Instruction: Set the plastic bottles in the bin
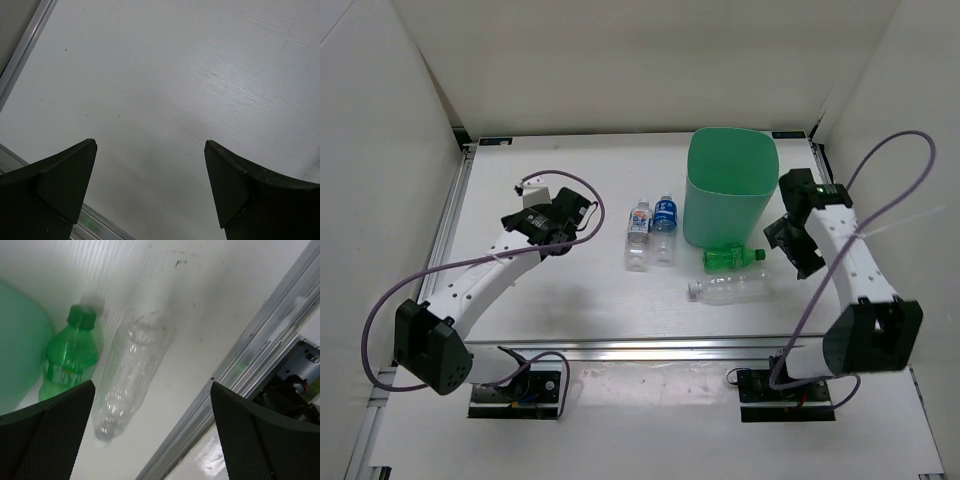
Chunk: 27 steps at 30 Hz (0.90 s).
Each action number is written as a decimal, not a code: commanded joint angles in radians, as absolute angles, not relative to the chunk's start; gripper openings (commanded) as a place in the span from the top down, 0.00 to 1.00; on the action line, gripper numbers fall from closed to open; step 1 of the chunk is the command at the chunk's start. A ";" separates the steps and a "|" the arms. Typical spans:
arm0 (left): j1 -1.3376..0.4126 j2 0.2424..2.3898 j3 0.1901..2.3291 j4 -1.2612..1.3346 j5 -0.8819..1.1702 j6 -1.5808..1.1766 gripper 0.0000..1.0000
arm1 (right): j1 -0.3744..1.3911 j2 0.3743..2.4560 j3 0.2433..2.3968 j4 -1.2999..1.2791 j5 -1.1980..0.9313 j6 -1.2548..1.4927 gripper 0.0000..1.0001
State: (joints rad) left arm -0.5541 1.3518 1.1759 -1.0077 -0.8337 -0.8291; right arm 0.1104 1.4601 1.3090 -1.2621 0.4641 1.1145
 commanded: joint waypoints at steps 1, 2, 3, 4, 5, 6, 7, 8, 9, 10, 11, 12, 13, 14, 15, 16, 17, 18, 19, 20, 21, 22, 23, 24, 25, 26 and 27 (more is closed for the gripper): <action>-0.555 1.287 1.161 -0.989 -0.850 -0.830 0.00 | 0.080 1.332 1.243 -1.220 0.297 1.039 0.00; -0.555 1.287 1.151 -0.989 -0.850 -0.830 0.00 | 0.071 1.315 1.217 -1.220 0.273 1.039 0.00; -0.555 1.273 1.150 -0.989 -0.850 -0.830 0.00 | 0.052 1.284 1.166 -1.220 0.256 1.039 0.00; -0.555 1.273 1.137 -0.989 -0.850 -0.830 0.00 | 0.042 1.272 1.140 -1.220 0.232 1.039 0.00; -0.555 1.260 1.121 -0.989 -0.850 -0.830 0.00 | 0.023 1.260 1.114 -1.210 0.212 1.026 0.00; -0.555 1.250 1.121 -0.989 -0.850 -0.830 0.00 | 0.011 1.241 1.091 -1.210 0.197 1.017 0.00; -0.555 1.250 1.106 -0.989 -0.850 -0.830 0.00 | -0.001 1.230 1.045 -1.210 0.169 1.017 0.00; -0.555 1.241 1.094 -0.989 -0.850 -0.842 0.00 | -0.027 1.209 1.022 -1.200 0.158 1.017 0.00; -0.555 1.230 1.094 -0.999 -0.841 -0.842 0.00 | -0.043 1.197 0.997 -1.200 0.144 1.005 0.00; -0.555 1.230 1.082 -0.999 -0.841 -0.842 0.00 | -0.066 1.184 0.950 -1.178 0.120 0.985 0.00; -0.546 1.220 1.072 -0.999 -0.830 -0.842 0.00 | -0.107 1.160 0.931 -1.166 0.062 0.985 0.00; -0.546 1.220 1.072 -0.999 -0.830 -0.842 0.00 | -0.123 1.149 0.916 -1.148 0.043 0.976 0.00; -0.546 1.209 1.072 -0.999 -0.830 -0.842 0.00 | -0.135 1.138 0.904 -1.132 0.019 0.963 0.00; -0.546 1.209 1.063 -0.999 -0.830 -0.842 0.00 | -0.144 1.129 0.894 -1.117 -0.004 0.938 0.00; -0.546 1.198 1.063 -0.999 -0.830 -0.842 0.00 | -0.156 1.129 0.894 -1.108 -0.029 0.922 0.00; -0.546 1.198 1.052 -0.999 -0.821 -0.842 0.00 | -0.156 1.118 0.894 -1.108 -0.055 0.910 0.00; -0.546 1.187 1.052 -0.999 -0.821 -0.842 0.00 | -0.147 1.105 0.894 -1.108 -0.066 0.910 0.00; -0.546 1.175 1.042 -0.999 -0.821 -0.842 0.00 | -0.138 1.091 0.903 -1.108 -0.066 0.910 0.00; -0.546 1.175 1.026 -0.999 -0.821 -0.842 0.00 | -0.138 1.074 0.904 -1.094 -0.066 0.910 0.00; -0.546 1.164 1.017 -0.999 -0.810 -0.842 0.00 | -0.138 1.028 0.890 -1.079 -0.066 0.922 0.00; -0.546 1.154 1.008 -0.999 -0.801 -0.842 0.00 | -0.138 1.007 0.875 -1.062 -0.075 0.934 0.00; -0.546 1.154 0.991 -0.999 -0.801 -0.842 0.00 | -0.138 0.985 0.826 -0.998 -0.087 0.945 0.00; -0.546 1.144 0.991 -0.999 -0.789 -0.842 0.00 | -0.138 0.962 0.803 -0.973 -0.101 0.965 0.00; -0.546 1.144 0.976 -0.999 -0.788 -0.842 0.00 | -0.138 0.962 0.778 -0.950 -0.118 0.977 0.00; -0.546 1.135 0.962 -0.988 -0.788 -0.842 0.00 | -0.138 0.962 0.753 -0.898 -0.135 0.977 0.00; -0.546 1.135 0.950 -0.988 -0.778 -0.842 0.00 | -0.138 0.971 0.711 -0.873 -0.135 0.989 0.00; -0.546 1.135 0.950 -0.979 -0.764 -0.842 0.00 | -0.138 0.971 0.692 -0.847 -0.146 0.989 0.00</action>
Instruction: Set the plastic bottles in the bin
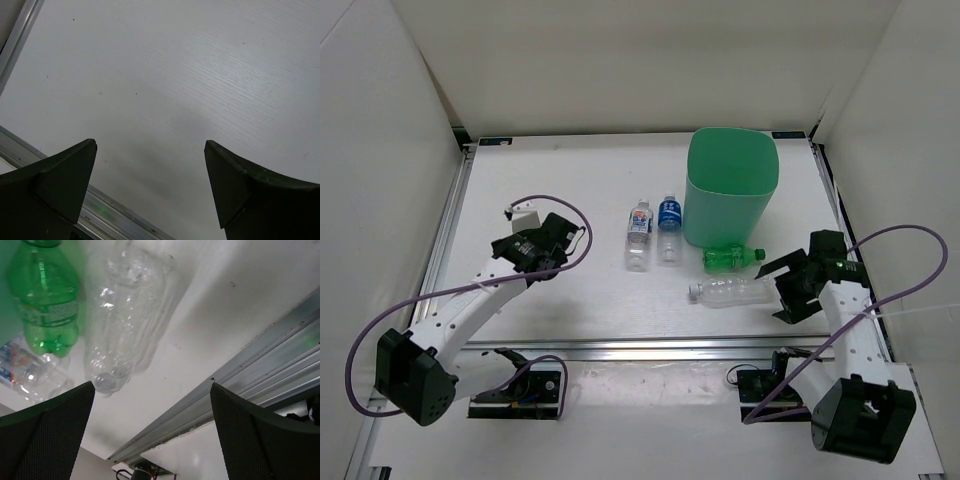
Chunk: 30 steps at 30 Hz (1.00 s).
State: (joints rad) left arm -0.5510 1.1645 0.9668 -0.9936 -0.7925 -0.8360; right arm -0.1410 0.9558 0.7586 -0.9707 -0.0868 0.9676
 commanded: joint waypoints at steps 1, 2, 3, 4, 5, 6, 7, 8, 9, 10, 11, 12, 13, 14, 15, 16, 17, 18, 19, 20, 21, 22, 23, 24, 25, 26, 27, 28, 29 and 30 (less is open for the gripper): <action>-0.546 1.125 0.937 -0.979 -0.764 -0.833 0.00 | -0.138 0.983 0.678 -0.822 -0.146 0.989 0.00; -0.546 1.124 0.937 -0.979 -0.749 -0.824 0.00 | -0.138 0.997 0.664 -0.780 -0.146 0.989 0.00; -0.546 1.114 0.927 -0.970 -0.727 -0.824 0.00 | -0.138 0.997 0.641 -0.758 -0.146 0.989 0.00; -0.546 1.103 0.913 -0.969 -0.718 -0.824 0.00 | -0.138 1.009 0.632 -0.737 -0.146 0.989 0.00; -0.546 1.103 0.913 -0.956 -0.718 -0.810 0.00 | -0.138 1.023 0.623 -0.701 -0.146 0.989 0.00; -0.546 1.092 0.901 -0.956 -0.707 -0.795 0.00 | -0.138 1.032 0.623 -0.683 -0.146 1.002 0.00; -0.546 1.092 0.888 -0.945 -0.707 -0.784 0.00 | -0.129 1.045 0.609 -0.667 -0.155 1.002 0.00; -0.546 1.080 0.888 -0.933 -0.707 -0.764 0.00 | -0.129 1.045 0.609 -0.643 -0.155 1.015 0.00; -0.546 1.069 0.879 -0.933 -0.707 -0.764 0.00 | -0.129 1.054 0.598 -0.632 -0.155 1.015 0.00; -0.546 1.069 0.879 -0.933 -0.707 -0.750 0.00 | -0.120 1.054 0.598 -0.632 -0.143 1.028 0.00; -0.546 1.057 0.870 -0.924 -0.707 -0.738 0.00 | -0.120 1.054 0.598 -0.620 -0.143 1.040 0.00; -0.546 1.045 0.870 -0.923 -0.707 -0.738 0.00 | -0.120 1.054 0.598 -0.620 -0.132 1.040 0.00; -0.546 1.045 0.870 -0.923 -0.707 -0.729 0.00 | -0.120 1.054 0.598 -0.608 -0.132 1.049 0.00; -0.546 1.034 0.859 -0.923 -0.707 -0.729 0.00 | -0.120 1.054 0.598 -0.607 -0.132 1.058 0.00; -0.546 1.023 0.859 -0.923 -0.707 -0.718 0.00 | -0.111 1.054 0.598 -0.597 -0.132 1.058 0.00; -0.546 1.023 0.859 -0.923 -0.707 -0.718 0.00 | -0.110 1.054 0.598 -0.582 -0.132 1.058 0.00; -0.546 1.014 0.850 -0.923 -0.707 -0.709 0.00 | -0.110 1.066 0.598 -0.581 -0.132 1.068 0.00; -0.546 1.014 0.850 -0.923 -0.707 -0.709 0.00 | -0.110 1.084 0.598 -0.566 -0.132 1.068 0.00; -0.546 1.005 0.841 -0.923 -0.697 -0.700 0.00 | -0.110 1.098 0.598 -0.552 -0.132 1.068 0.00; -0.546 1.005 0.841 -0.923 -0.696 -0.699 0.00 | -0.110 1.117 0.598 -0.552 -0.132 1.068 0.00; -0.546 1.005 0.832 -0.923 -0.696 -0.699 0.00 | -0.110 1.152 0.612 -0.552 -0.132 1.068 0.00; -0.546 1.005 0.831 -0.923 -0.696 -0.699 0.00 | -0.101 1.170 0.627 -0.543 -0.132 1.068 0.00; -0.546 1.005 0.831 -0.923 -0.696 -0.699 0.00 | -0.101 1.207 0.627 -0.543 -0.132 1.068 0.00; -0.546 1.005 0.821 -0.923 -0.696 -0.699 0.00 | -0.101 1.222 0.640 -0.543 -0.141 1.068 0.00; -0.546 1.005 0.821 -0.914 -0.696 -0.690 0.00 | -0.101 1.239 0.640 -0.543 -0.141 1.068 0.00; -0.546 1.005 0.821 -0.914 -0.696 -0.690 0.00 | -0.101 1.264 0.649 -0.543 -0.141 1.059 0.00; -0.546 1.005 0.821 -0.914 -0.696 -0.690 0.00 | -0.101 1.275 0.649 -0.531 -0.141 1.058 0.00; -0.546 1.005 0.812 -0.914 -0.696 -0.690 0.00 | -0.101 1.294 0.649 -0.531 -0.141 1.045 0.00; -0.546 1.005 0.811 -0.914 -0.696 -0.690 0.00 | -0.101 1.304 0.649 -0.531 -0.150 1.028 0.02; -0.546 1.005 0.801 -0.914 -0.696 -0.690 0.00 | -0.101 1.304 0.649 -0.531 -0.150 1.017 0.06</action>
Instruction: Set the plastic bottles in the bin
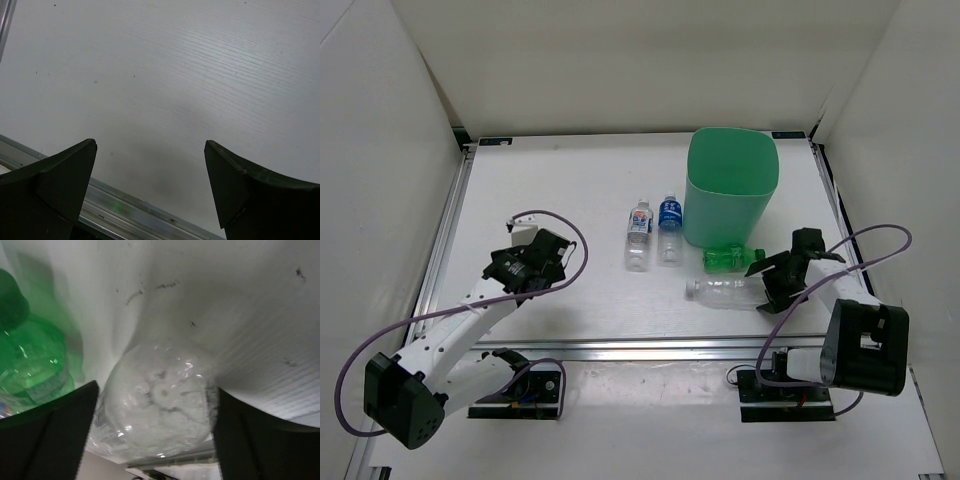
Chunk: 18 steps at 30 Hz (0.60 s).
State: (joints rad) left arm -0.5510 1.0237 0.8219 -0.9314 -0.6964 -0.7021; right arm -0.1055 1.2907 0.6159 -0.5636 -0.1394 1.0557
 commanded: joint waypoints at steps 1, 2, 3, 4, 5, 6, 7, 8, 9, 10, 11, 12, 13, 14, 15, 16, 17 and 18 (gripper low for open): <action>-0.546 1.005 0.801 -0.914 -0.696 -0.690 0.00 | -0.101 1.316 0.658 -0.543 -0.150 1.017 0.16; -0.546 1.005 0.801 -0.914 -0.696 -0.690 0.00 | -0.101 1.316 0.658 -0.557 -0.138 1.003 0.21; -0.546 1.005 0.792 -0.914 -0.696 -0.690 0.00 | -0.101 1.316 0.658 -0.575 -0.129 1.003 0.26; -0.546 1.005 0.792 -0.914 -0.696 -0.701 0.00 | -0.101 1.307 0.658 -0.610 -0.129 0.993 0.34; -0.546 1.005 0.782 -0.914 -0.696 -0.701 0.00 | -0.101 1.281 0.658 -0.627 -0.118 0.992 0.37; -0.546 1.005 0.782 -0.925 -0.696 -0.710 0.00 | -0.101 1.261 0.658 -0.647 -0.109 0.979 0.40; -0.546 1.005 0.782 -0.925 -0.696 -0.710 0.00 | -0.101 1.211 0.658 -0.691 -0.109 0.968 0.48; -0.546 1.005 0.782 -0.925 -0.696 -0.710 0.00 | -0.101 1.180 0.658 -0.718 -0.098 0.968 0.51; -0.546 1.005 0.782 -0.925 -0.696 -0.710 0.00 | -0.101 1.148 0.658 -0.748 -0.098 0.968 0.52; -0.546 1.005 0.782 -0.925 -0.696 -0.719 0.00 | -0.101 1.078 0.669 -0.806 -0.086 0.959 0.55; -0.546 1.014 0.782 -0.925 -0.706 -0.719 0.00 | -0.101 1.037 0.687 -0.834 -0.086 0.959 0.56; -0.546 1.014 0.782 -0.925 -0.706 -0.719 0.00 | -0.101 1.001 0.701 -0.863 -0.086 0.959 0.56; -0.546 1.014 0.782 -0.925 -0.706 -0.719 0.00 | -0.101 0.927 0.718 -0.892 -0.075 0.959 0.58; -0.546 1.014 0.782 -0.913 -0.706 -0.729 0.00 | -0.101 0.893 0.741 -0.950 -0.075 0.959 0.60; -0.546 1.014 0.782 -0.913 -0.706 -0.729 0.00 | -0.101 0.840 0.799 -0.974 -0.075 0.972 0.63; -0.546 1.023 0.782 -0.913 -0.706 -0.729 0.00 | -0.101 0.818 0.833 -0.992 -0.075 0.973 0.66; -0.546 1.023 0.782 -0.902 -0.706 -0.729 0.00 | -0.101 0.801 0.872 -1.026 -0.075 0.988 0.68; -0.546 1.023 0.782 -0.891 -0.706 -0.729 0.00 | -0.101 0.792 0.959 -1.037 -0.075 0.999 0.68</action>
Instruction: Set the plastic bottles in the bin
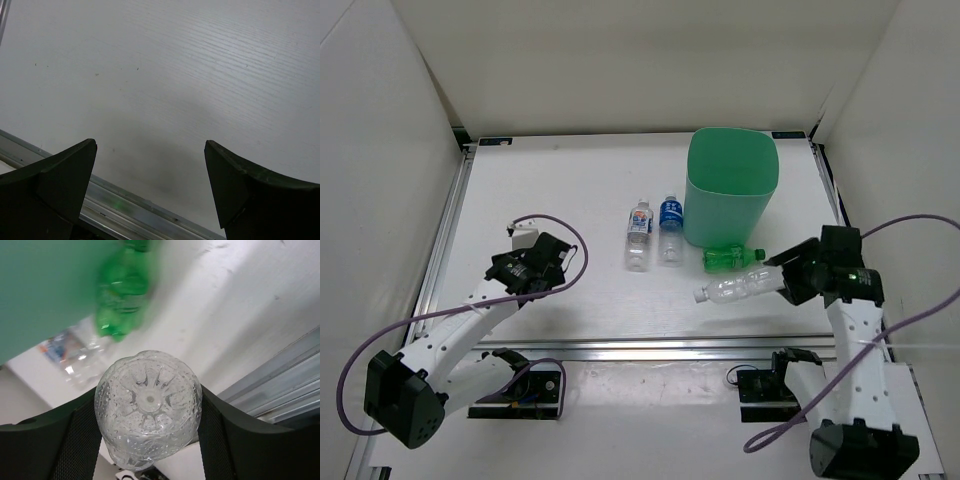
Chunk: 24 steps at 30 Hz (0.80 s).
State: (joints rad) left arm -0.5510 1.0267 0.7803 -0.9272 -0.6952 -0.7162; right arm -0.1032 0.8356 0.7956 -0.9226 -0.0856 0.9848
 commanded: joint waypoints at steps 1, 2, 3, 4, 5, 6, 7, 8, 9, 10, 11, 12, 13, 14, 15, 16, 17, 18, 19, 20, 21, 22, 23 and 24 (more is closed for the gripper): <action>-0.546 1.023 0.782 -0.891 -0.695 -0.729 0.00 | -0.101 0.792 1.007 -1.037 -0.075 0.999 0.69; -0.546 1.023 0.782 -0.879 -0.695 -0.729 0.00 | -0.101 0.792 1.056 -1.037 -0.075 0.999 0.69; -0.546 1.032 0.782 -0.879 -0.686 -0.729 0.00 | -0.101 0.820 1.109 -1.037 -0.063 0.999 0.71; -0.546 1.032 0.772 -0.868 -0.686 -0.729 0.00 | -0.101 0.842 1.167 -1.025 -0.063 0.979 0.71; -0.546 1.032 0.772 -0.855 -0.686 -0.729 0.00 | -0.101 0.868 1.295 -1.025 -0.042 0.968 0.73; -0.546 1.032 0.772 -0.854 -0.686 -0.716 0.00 | -0.101 0.930 1.365 -1.016 -0.023 0.956 0.73; -0.546 1.032 0.772 -0.854 -0.686 -0.716 0.00 | -0.092 0.965 1.432 -1.015 0.027 0.942 0.73; -0.546 1.032 0.772 -0.845 -0.686 -0.716 0.00 | -0.083 1.000 1.495 -0.982 0.050 0.902 0.73; -0.546 1.032 0.772 -0.845 -0.686 -0.706 0.00 | -0.083 1.076 1.613 -0.960 0.051 0.872 0.73; -0.546 1.032 0.772 -0.845 -0.686 -0.706 0.00 | -0.083 1.119 1.671 -0.947 0.051 0.841 0.73; -0.546 1.032 0.772 -0.845 -0.686 -0.695 0.00 | -0.083 1.208 1.733 -0.946 0.051 0.815 0.73; -0.546 1.032 0.781 -0.845 -0.675 -0.695 0.00 | -0.083 1.251 1.796 -0.937 0.051 0.774 0.73; -0.546 1.032 0.781 -0.845 -0.675 -0.684 0.00 | -0.069 1.296 1.921 -0.937 0.051 0.755 0.73; -0.546 1.032 0.793 -0.845 -0.675 -0.684 0.00 | -0.052 1.377 1.981 -0.937 0.060 0.738 0.73; -0.546 1.032 0.793 -0.845 -0.661 -0.669 0.00 | -0.040 1.415 2.038 -0.937 0.070 0.720 0.73; -0.546 1.032 0.793 -0.835 -0.651 -0.669 0.00 | -0.017 1.451 2.130 -0.928 0.107 0.689 0.73; -0.546 1.032 0.805 -0.834 -0.650 -0.655 0.00 | -0.005 1.515 2.166 -0.928 0.121 0.672 0.73; -0.546 1.032 0.805 -0.834 -0.650 -0.655 0.00 | 0.009 1.544 2.195 -0.928 0.142 0.655 0.71; -0.546 1.032 0.814 -0.834 -0.641 -0.655 0.00 | 0.032 1.569 2.216 -0.919 0.161 0.640 0.65; -0.546 1.032 0.815 -0.825 -0.641 -0.655 0.00 | 0.044 1.609 2.229 -0.908 0.172 0.597 0.60; -0.546 1.041 0.827 -0.825 -0.629 -0.644 0.00 | 0.057 1.621 2.229 -0.896 0.181 0.575 0.52; -0.546 1.042 0.827 -0.825 -0.629 -0.644 0.00 | 0.078 1.634 2.240 -0.885 0.181 0.554 0.38; -0.546 1.042 0.827 -0.825 -0.629 -0.635 0.00 | 0.090 1.653 2.240 -0.871 0.181 0.534 0.29; -0.546 1.042 0.836 -0.825 -0.629 -0.635 0.00 | 0.104 1.663 2.259 -0.871 0.181 0.500 0.21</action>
State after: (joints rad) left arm -0.5510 1.0439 0.7902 -0.8459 -0.6418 -0.6575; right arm 0.0673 1.6505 2.1944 -0.9180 0.1402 0.6197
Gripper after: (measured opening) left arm 0.999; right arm 0.773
